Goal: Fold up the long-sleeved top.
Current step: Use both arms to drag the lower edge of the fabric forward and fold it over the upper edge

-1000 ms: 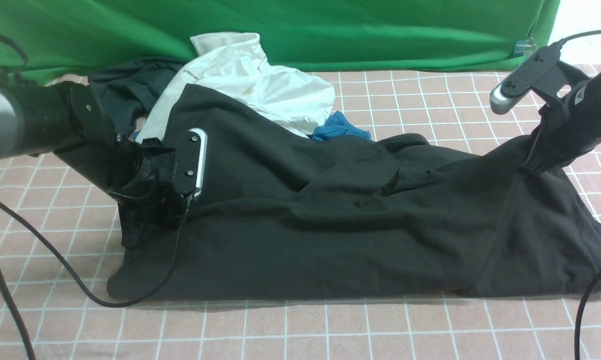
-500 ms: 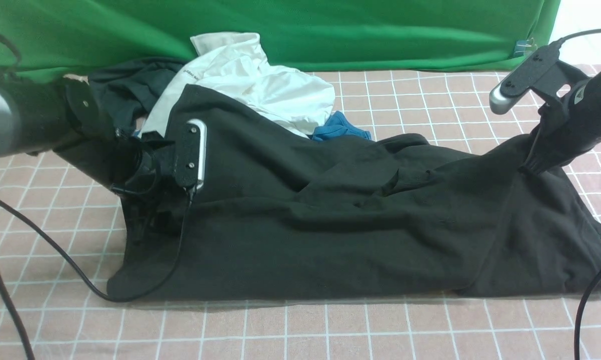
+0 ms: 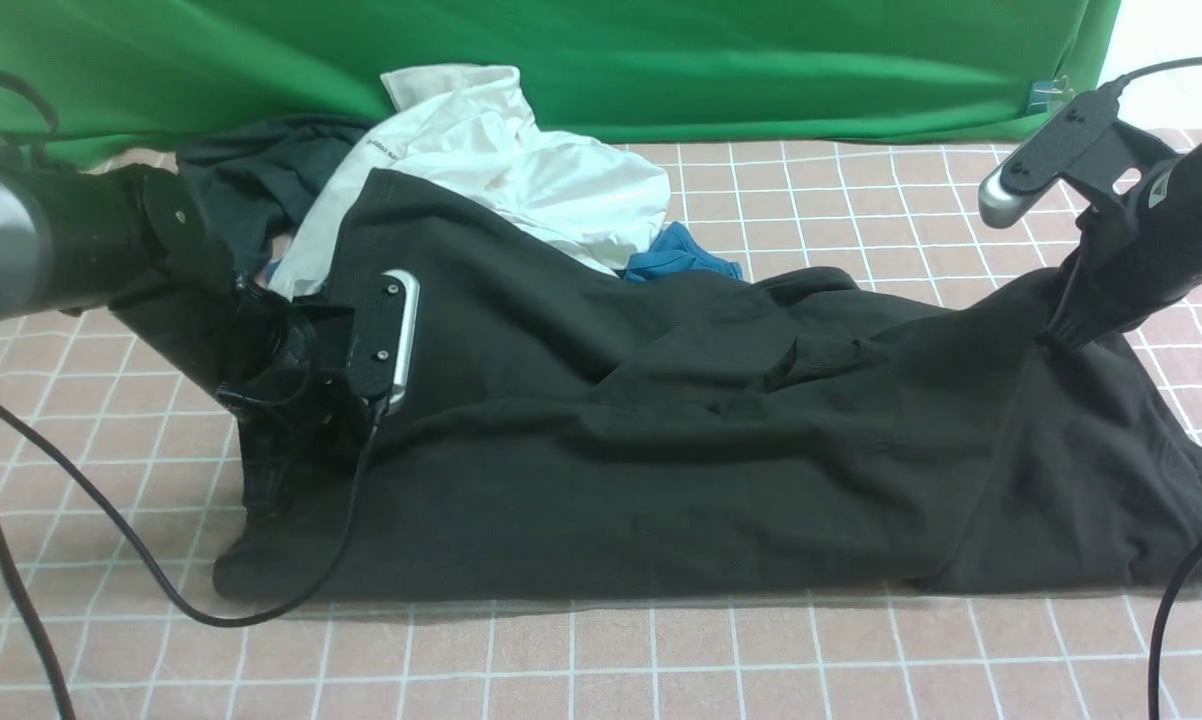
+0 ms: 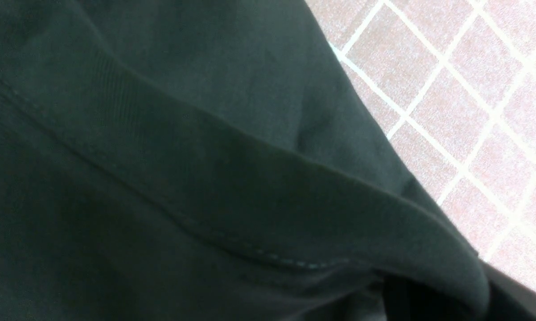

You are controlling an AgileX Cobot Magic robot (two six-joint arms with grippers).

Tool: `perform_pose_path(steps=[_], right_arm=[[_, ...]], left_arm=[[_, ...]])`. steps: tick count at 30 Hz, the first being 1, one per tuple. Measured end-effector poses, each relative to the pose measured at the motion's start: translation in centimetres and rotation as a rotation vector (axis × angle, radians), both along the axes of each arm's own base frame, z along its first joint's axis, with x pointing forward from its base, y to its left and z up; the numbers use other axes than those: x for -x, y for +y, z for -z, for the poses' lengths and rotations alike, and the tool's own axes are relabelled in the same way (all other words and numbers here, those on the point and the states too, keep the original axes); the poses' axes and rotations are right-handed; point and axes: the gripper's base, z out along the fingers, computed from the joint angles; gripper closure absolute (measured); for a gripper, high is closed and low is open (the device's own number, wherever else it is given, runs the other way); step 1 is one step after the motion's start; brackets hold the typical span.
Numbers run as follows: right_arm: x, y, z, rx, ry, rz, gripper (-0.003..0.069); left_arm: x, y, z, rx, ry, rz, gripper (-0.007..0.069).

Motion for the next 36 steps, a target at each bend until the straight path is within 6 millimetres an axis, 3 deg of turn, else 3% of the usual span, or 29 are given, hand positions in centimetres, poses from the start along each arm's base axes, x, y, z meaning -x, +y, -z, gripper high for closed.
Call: perform_pose_path(steps=[5, 11, 22, 25, 32, 36], right_arm=[[0.0, 0.0, 0.0, 0.000, 0.000, 0.000, 0.0579], [-0.1, -0.8, 0.0, -0.008, -0.003, 0.026, 0.0579], [-0.2, -1.5, -0.1, -0.022, -0.011, 0.063, 0.0579], [-0.2, -1.6, -0.1, -0.024, -0.011, 0.066, 0.0579], [-0.2, -1.6, 0.0, -0.028, -0.010, 0.070, 0.0579], [-0.2, -1.5, -0.1, -0.029, -0.015, 0.068, 0.0579]], left_arm=[[0.3, 0.1, -1.8, -0.003, -0.042, -0.005, 0.0618], [0.6, 0.2, -5.8, 0.006, -0.194, -0.047, 0.0618], [-2.1, 0.1, -9.8, 0.044, -0.331, -0.124, 0.0618], [-2.6, 0.0, -9.8, 0.068, -0.303, -0.172, 0.0618], [-1.1, 0.1, -6.5, 0.064, -0.024, -0.162, 0.0575], [-0.2, 2.7, -5.1, 0.074, 0.050, -0.239, 0.0433]])
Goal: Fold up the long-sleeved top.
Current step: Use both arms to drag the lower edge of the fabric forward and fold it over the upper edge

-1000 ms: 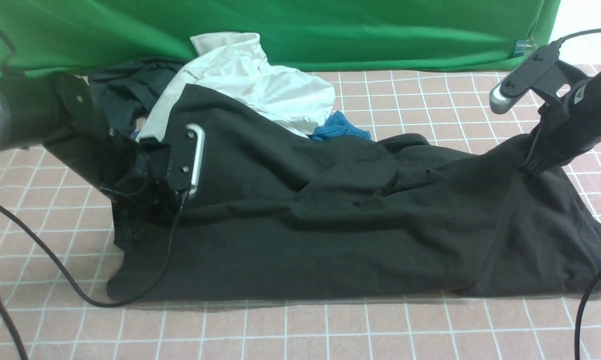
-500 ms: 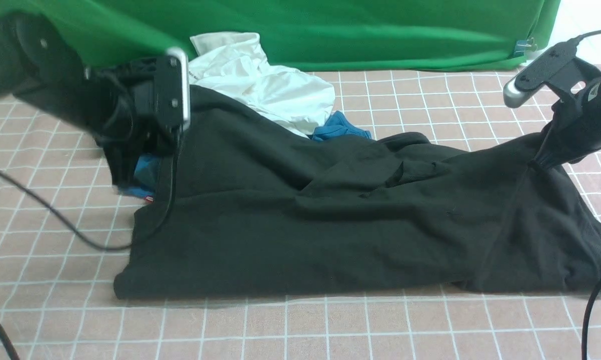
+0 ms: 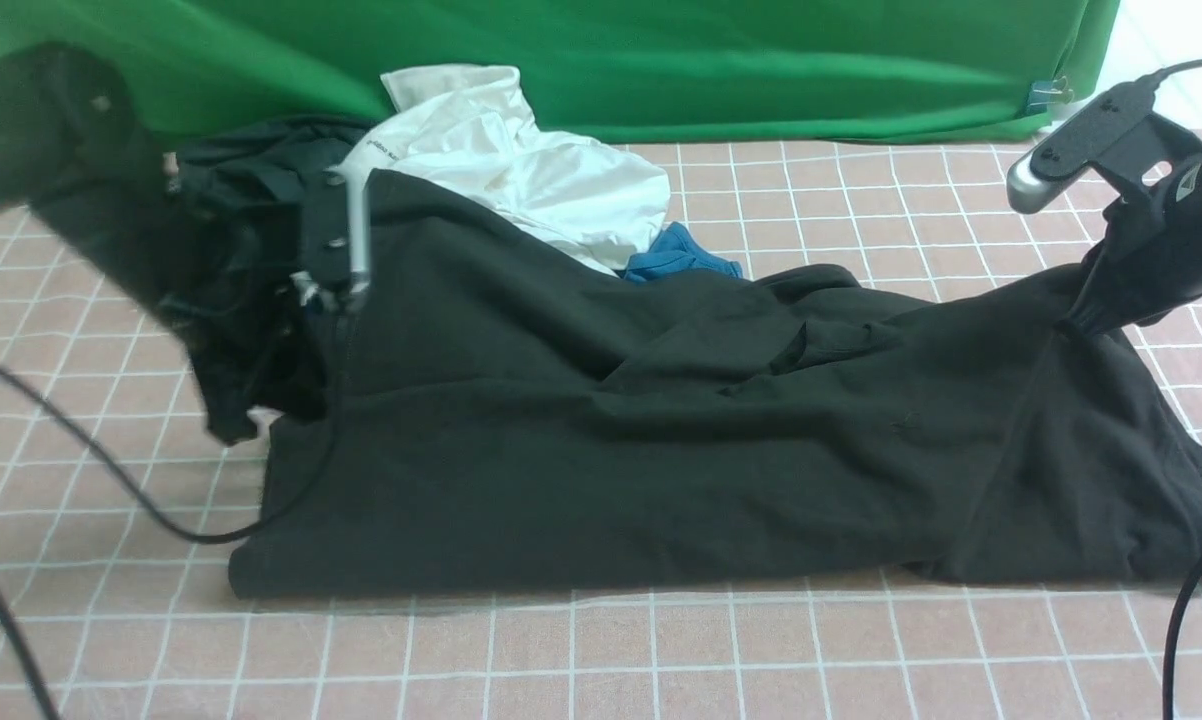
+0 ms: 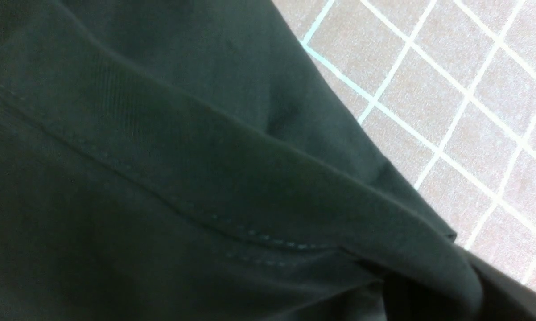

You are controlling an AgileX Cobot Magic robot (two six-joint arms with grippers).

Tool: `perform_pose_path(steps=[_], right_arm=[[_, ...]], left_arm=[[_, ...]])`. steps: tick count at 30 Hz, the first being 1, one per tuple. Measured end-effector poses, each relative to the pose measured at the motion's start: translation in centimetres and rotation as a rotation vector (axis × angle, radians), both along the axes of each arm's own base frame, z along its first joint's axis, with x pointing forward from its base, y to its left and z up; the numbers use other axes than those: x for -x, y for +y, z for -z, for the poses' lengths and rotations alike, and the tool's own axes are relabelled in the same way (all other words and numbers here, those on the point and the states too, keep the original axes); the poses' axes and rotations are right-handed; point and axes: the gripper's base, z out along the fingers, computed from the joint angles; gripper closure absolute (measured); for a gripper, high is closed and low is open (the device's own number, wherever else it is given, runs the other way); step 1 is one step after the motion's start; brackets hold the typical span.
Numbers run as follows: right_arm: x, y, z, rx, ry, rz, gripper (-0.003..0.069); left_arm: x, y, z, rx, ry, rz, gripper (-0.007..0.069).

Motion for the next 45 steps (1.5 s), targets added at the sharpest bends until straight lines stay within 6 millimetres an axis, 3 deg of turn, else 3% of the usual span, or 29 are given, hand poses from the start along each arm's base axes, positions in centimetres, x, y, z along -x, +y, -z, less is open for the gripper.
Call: perform_pose_path(steps=[3, 7, 13, 21, 24, 30, 33, 39, 45], right_arm=[[-0.1, 0.0, 0.0, -0.003, -0.007, 0.000, 0.0579], [-0.1, 0.0, -0.1, -0.003, -0.011, 0.000, 0.0579], [-0.1, 0.0, -0.1, -0.004, -0.010, 0.000, 0.0579], [-0.1, 0.0, 0.0, -0.005, -0.009, 0.001, 0.0579], [-0.1, 0.0, 0.0, -0.005, -0.009, 0.001, 0.0579], [-0.1, 0.0, -0.1, -0.005, -0.010, 0.001, 0.0579], [-0.1, 0.0, -0.1, -0.005, -0.011, 0.001, 0.0579], [-0.1, 0.0, -0.1, -0.005, -0.011, 0.001, 0.0579], [-0.1, 0.0, -0.1, -0.005, -0.013, 0.001, 0.0579]], left_arm=[[0.3, 2.0, 1.0, 0.017, -0.003, -0.080, 0.0279], [0.1, 2.5, 2.5, 0.004, 0.000, -0.025, 0.0153], [-0.6, 2.2, 4.5, 0.033, -0.009, 0.040, 0.0133], [-0.7, 2.1, 4.8, 0.053, -0.005, 0.014, 0.0209], [-0.6, 2.3, 5.2, 0.037, 0.032, -0.009, 0.0288], [-0.2, 2.7, 5.4, -0.007, 0.083, -0.028, 0.0515], [-0.1, 2.7, 5.4, -0.003, 0.088, -0.028, 0.0582], [-0.2, 2.4, 4.6, 0.033, 0.062, -0.056, 0.0604], [-0.2, 2.2, 0.3, 0.064, -0.118, -0.136, 0.0604]])
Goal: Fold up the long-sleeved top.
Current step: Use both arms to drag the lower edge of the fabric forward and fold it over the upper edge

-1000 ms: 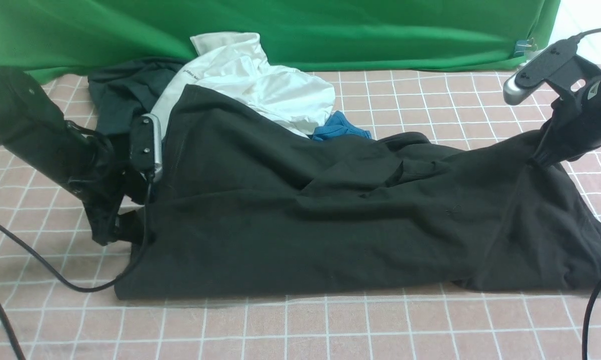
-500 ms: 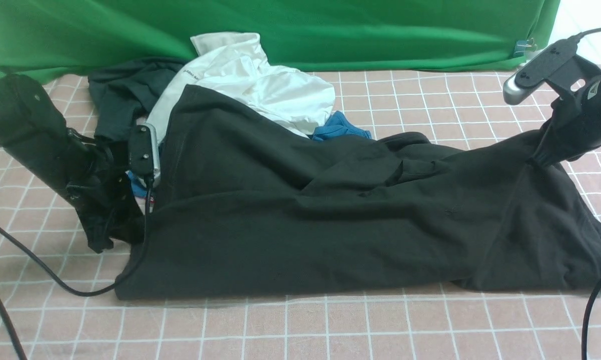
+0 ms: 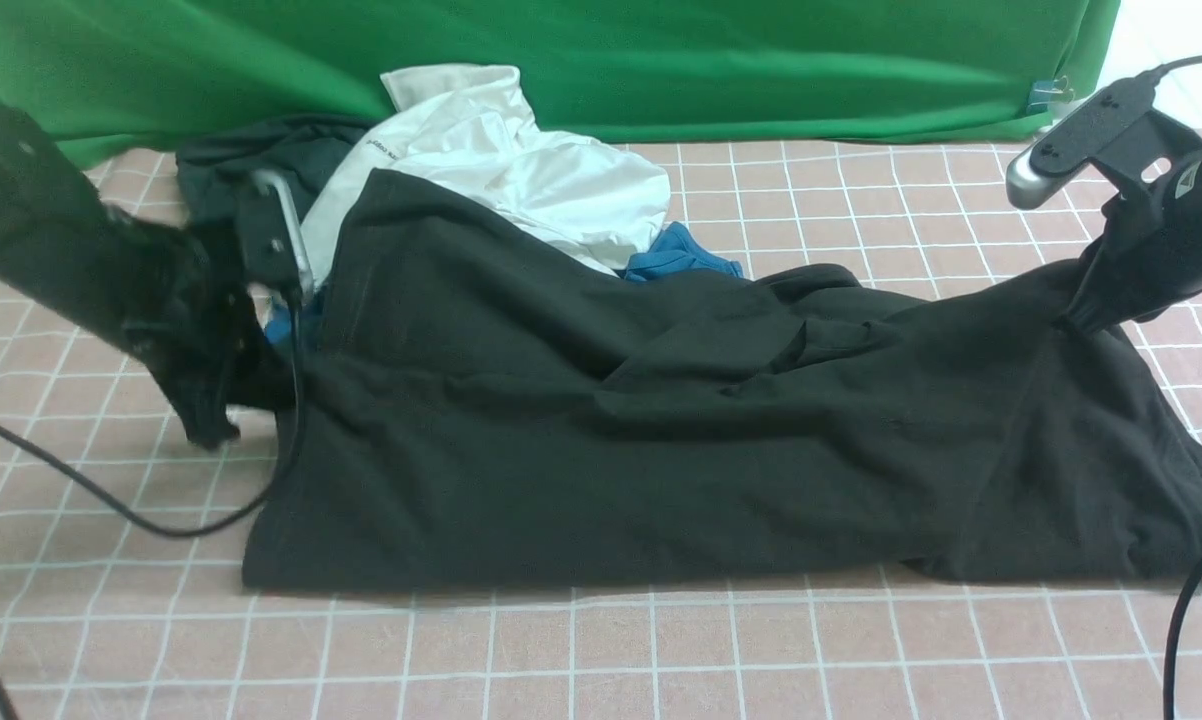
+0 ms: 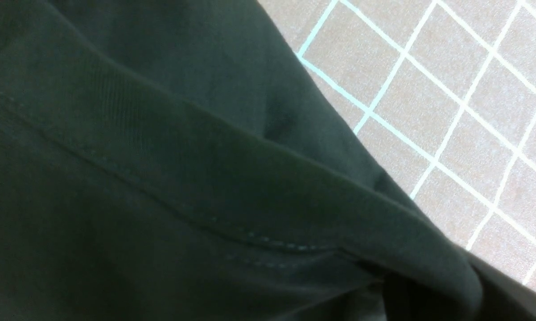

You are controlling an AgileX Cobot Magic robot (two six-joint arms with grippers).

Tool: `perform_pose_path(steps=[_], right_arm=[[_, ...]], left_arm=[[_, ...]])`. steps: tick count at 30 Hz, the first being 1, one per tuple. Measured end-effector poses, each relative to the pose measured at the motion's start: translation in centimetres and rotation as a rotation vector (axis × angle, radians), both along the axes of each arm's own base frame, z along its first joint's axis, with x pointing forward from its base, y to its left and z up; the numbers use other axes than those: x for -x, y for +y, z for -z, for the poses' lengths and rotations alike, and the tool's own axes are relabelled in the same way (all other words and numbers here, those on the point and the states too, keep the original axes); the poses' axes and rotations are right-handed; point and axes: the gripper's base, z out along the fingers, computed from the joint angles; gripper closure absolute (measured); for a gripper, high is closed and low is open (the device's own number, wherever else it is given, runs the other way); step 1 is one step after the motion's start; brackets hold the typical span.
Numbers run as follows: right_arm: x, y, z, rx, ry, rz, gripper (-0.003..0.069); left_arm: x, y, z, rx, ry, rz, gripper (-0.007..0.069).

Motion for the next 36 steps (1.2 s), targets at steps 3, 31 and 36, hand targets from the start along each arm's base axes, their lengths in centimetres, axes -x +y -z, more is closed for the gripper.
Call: perform_pose_path(steps=[3, 31, 36], right_arm=[[0.0, 0.0, 0.0, 0.000, -0.002, 0.000, 0.0579], [-3.4, -2.6, -1.0, -0.036, -0.246, 0.077, 0.0579], [-5.1, -2.8, 0.7, -0.033, -0.217, 0.080, 0.0579]], left_arm=[[0.1, 0.1, -1.8, 0.002, -0.072, -0.046, 0.0604], [-11.0, -2.0, -7.0, 0.061, -0.356, -0.195, 0.0604], [-13.2, -2.3, -5.2, 0.061, -0.350, -0.193, 0.0604]])
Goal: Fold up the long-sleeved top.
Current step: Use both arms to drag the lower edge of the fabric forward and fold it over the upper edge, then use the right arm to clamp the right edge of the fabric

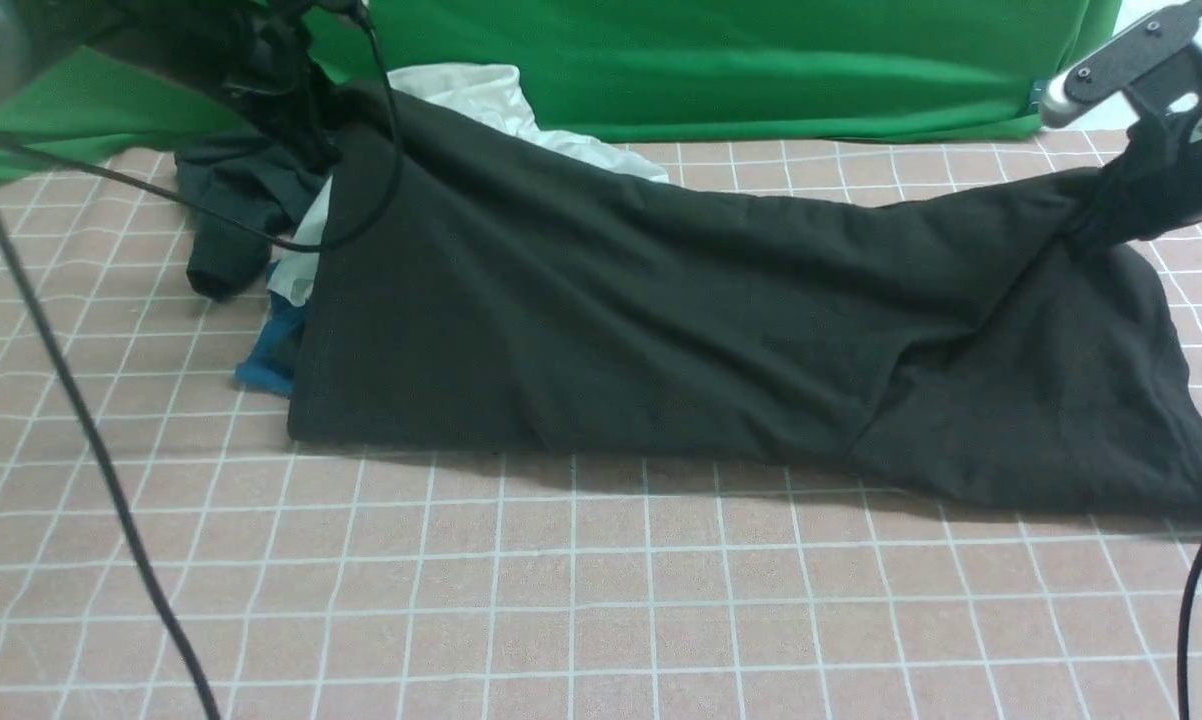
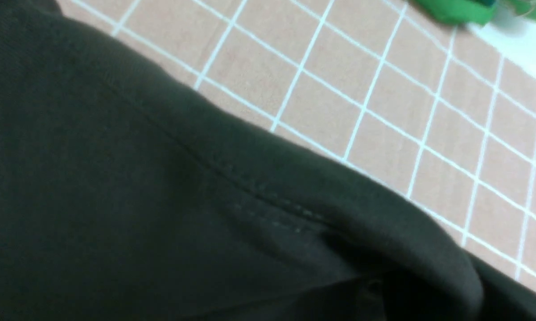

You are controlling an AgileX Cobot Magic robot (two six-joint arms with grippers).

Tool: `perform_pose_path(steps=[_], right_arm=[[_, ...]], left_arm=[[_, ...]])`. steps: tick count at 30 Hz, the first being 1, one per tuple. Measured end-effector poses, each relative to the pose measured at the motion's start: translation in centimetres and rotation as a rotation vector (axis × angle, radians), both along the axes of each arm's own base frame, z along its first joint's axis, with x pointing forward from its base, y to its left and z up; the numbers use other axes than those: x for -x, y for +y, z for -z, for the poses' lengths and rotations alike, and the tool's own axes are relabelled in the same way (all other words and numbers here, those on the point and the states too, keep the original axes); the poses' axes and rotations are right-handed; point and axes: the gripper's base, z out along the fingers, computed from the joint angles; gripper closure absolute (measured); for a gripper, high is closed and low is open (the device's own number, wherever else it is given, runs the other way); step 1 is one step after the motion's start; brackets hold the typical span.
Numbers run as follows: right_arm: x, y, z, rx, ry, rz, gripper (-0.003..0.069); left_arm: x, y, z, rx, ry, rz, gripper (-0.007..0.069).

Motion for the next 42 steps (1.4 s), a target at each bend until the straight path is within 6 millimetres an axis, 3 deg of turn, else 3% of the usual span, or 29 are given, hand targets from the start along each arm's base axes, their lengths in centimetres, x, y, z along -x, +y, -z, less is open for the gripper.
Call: perform_pose_path(steps=[4, 8, 10, 11, 12, 14, 17, 20, 24, 25, 27, 29, 33, 35, 42], right_arm=[[-0.5, 0.0, 0.8, 0.000, 0.014, 0.001, 0.0557], [-0.6, 0.0, 0.9, -0.016, 0.002, 0.014, 0.0370], [-0.7, -0.1, 0.8, -0.029, -0.004, 0.027, 0.0202], [-0.7, -0.2, 0.8, -0.034, -0.004, 0.033, 0.0190], [-0.6, -0.5, 0.7, -0.054, -0.002, 0.060, 0.0118], [-0.2, -1.1, 0.1, -0.075, 0.004, 0.097, 0.0107], [1.3, -2.9, -2.2, -0.112, 0.017, 0.187, 0.0157], [3.3, -4.6, -4.8, -0.153, 0.039, 0.287, 0.0180], [5.9, -6.1, -6.0, -0.215, 0.147, 0.418, 0.0117], [6.9, -6.5, -5.4, -0.265, 0.207, 0.472, 0.0060], [7.8, -6.6, -3.9, -0.335, 0.290, 0.519, 0.0004], [8.5, -6.4, -1.7, -0.407, 0.367, 0.554, -0.0020], [8.1, -6.3, 1.2, -0.446, 0.386, 0.575, -0.0031], [7.4, -6.5, 2.8, -0.457, 0.388, 0.587, -0.0033], [6.2, -6.2, 6.3, -0.507, 0.435, 0.618, -0.0033]], left_arm=[[-0.5, -0.3, 1.1, -0.016, 0.008, 0.019, 0.0590], [-0.7, -0.2, 1.1, -0.031, -0.018, 0.021, 0.0516], [-0.9, -0.1, 0.9, -0.037, -0.049, 0.011, 0.0423], [-0.9, -0.1, 0.9, -0.037, -0.051, 0.010, 0.0423], [-1.1, -0.1, 0.8, -0.039, -0.074, 0.001, 0.0333], [-1.2, 0.1, 0.6, -0.031, -0.089, -0.017, 0.0256], [-1.1, 0.3, 0.1, 0.021, -0.092, -0.072, 0.0120], [-0.7, 0.5, -1.2, 0.072, -0.102, -0.117, 0.0060], [0.7, 0.0, -3.9, 0.162, -0.073, -0.151, 0.0148], [1.9, -0.8, -5.4, 0.214, -0.035, -0.150, 0.0265], [3.3, -2.1, -6.7, 0.237, 0.026, -0.113, 0.0451], [4.9, -3.9, -7.8, 0.258, 0.078, -0.064, 0.0559], [8.0, -7.0, -8.4, 0.276, 0.130, 0.006, 0.0610], [10.6, -8.9, -8.2, 0.293, 0.144, 0.031, 0.0617], [18.9, -12.8, -6.3, 0.333, 0.105, 0.103, 0.0619]])
